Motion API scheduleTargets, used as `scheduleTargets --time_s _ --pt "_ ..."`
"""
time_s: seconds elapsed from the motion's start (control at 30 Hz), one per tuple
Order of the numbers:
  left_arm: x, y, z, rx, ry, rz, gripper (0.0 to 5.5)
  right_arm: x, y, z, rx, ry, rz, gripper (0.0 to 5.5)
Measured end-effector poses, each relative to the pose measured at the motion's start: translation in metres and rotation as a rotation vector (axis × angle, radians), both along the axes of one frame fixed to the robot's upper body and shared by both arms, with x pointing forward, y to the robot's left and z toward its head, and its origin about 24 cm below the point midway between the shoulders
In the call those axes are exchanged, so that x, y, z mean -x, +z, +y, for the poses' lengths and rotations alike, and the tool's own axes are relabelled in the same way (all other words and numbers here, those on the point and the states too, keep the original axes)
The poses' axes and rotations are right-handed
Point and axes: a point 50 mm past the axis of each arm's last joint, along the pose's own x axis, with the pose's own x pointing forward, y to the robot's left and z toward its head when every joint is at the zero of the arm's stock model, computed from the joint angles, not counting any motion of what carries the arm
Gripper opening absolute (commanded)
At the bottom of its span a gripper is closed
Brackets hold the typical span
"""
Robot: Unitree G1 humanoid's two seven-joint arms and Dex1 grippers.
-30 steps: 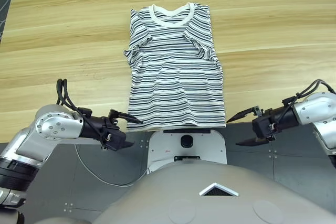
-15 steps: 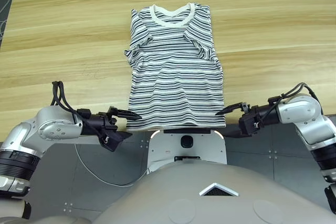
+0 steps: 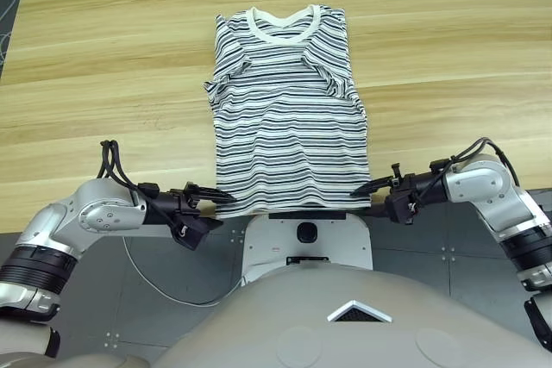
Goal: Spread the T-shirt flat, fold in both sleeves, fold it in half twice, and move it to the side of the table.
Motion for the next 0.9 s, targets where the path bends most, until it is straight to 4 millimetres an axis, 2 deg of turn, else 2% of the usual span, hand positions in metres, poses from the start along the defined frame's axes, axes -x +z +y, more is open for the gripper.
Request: scheduleTargets --time_s 0.13,0.17,0.57,0.77,0.9 --pt "0.002 0.000 -0.005 0.031 -0.005 0.015 2.16 0.000 0.000 -0.001 -0.024 0.003 -0.004 0.44" --pt "0.002 0.001 -0.007 0.037 -0.005 0.023 1.86 0.000 0.000 -0.001 -0.026 0.003 -0.004 0.11" --pt "0.005 0.003 -0.016 0.074 -0.026 0.067 0.18 0.004 0.001 -0.001 -0.054 0.040 0.060 0.10" --pt "0.009 0.010 -0.027 0.160 -0.014 0.139 0.13 0.008 0.006 -0.003 -0.066 0.037 0.172 0.10" --pt "-0.003 0.019 -0.028 0.236 0.106 0.194 0.13 -0.002 0.014 -0.004 -0.137 -0.059 0.256 0.10"
